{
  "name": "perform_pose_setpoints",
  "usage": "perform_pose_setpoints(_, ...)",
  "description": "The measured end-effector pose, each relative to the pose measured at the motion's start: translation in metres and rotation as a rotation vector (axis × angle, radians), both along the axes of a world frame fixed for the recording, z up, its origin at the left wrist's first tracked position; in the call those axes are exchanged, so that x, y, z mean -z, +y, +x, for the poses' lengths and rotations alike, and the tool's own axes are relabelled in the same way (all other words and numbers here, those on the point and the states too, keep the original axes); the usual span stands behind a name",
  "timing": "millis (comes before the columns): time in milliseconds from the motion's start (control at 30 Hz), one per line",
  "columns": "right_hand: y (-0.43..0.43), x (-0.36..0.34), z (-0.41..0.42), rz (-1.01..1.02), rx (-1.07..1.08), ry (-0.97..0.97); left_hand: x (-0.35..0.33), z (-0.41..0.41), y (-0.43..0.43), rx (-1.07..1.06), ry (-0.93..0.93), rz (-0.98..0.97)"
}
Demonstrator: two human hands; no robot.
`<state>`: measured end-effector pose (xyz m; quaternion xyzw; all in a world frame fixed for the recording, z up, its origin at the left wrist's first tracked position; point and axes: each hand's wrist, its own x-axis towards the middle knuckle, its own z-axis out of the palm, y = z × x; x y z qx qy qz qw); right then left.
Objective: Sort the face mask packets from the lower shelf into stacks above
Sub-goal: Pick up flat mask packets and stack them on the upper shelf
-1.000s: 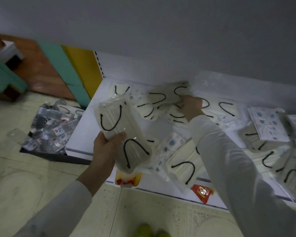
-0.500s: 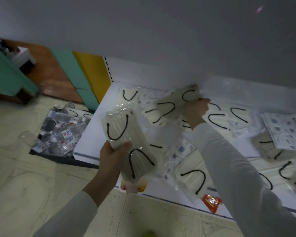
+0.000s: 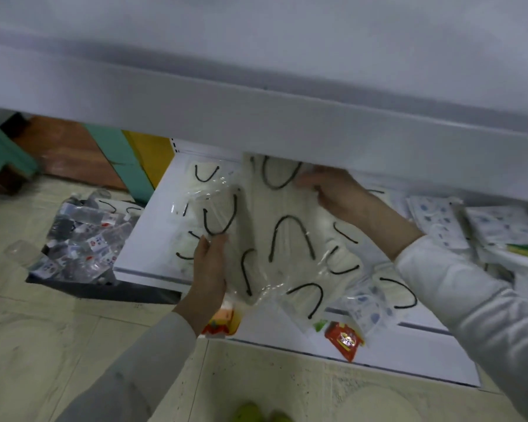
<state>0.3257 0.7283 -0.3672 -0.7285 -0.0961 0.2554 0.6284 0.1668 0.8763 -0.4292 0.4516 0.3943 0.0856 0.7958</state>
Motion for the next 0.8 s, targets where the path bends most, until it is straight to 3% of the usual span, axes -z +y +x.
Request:
perform_pose_setpoints(67,0.003,-0.012,-0.024,-0.269,-0.204,-0.201,-0.015,0.001,-0.016,0.02,-0.112,-0.224)
perform_pose_setpoints(133,0.005,-0.013,-0.038,-0.38,-0.288,-0.378,-0.028,-0.001,-0.029,0.046,-0.191,-0.311)
perform_pose_setpoints(233,-0.001,-0.02,-0.059,-0.389,-0.245,-0.56,-0.038,-0.011,-0.046,0.068,-0.179,-0.168)
perform_pose_setpoints(300,-0.01,-0.024,-0.076,-0.33,-0.204,-0.603,-0.043,-0.022,-0.055,0.066,-0.149,-0.014)
perform_pose_setpoints(367,-0.026,-0.03,-0.09,-0.251,-0.115,-0.617,-0.053,-0.037,-0.063,0.048,-0.172,0.008)
perform_pose_setpoints(433,-0.049,-0.039,-0.11,-0.142,0.001,-0.563,-0.064,-0.055,-0.072,0.024,-0.216,-0.007)
perform_pose_setpoints(500,-0.082,-0.045,-0.141,0.046,0.063,-0.327,-0.078,-0.075,-0.083,0.007,-0.246,-0.013)
perform_pose_setpoints(567,-0.114,-0.048,-0.18,0.149,-0.004,-0.115,-0.095,-0.094,-0.097,-0.023,-0.27,-0.031)
perform_pose_setpoints(633,-0.132,-0.056,-0.222,0.175,-0.101,-0.023,-0.115,-0.11,-0.112,-0.062,-0.298,-0.052)
perform_pose_setpoints(700,-0.134,-0.071,-0.256,0.226,-0.086,-0.011,-0.138,-0.124,-0.127,-0.093,-0.346,-0.073)
perform_pose_setpoints(800,-0.134,-0.101,-0.284,0.23,0.064,-0.15,-0.171,-0.146,-0.144,-0.078,-0.419,-0.07)
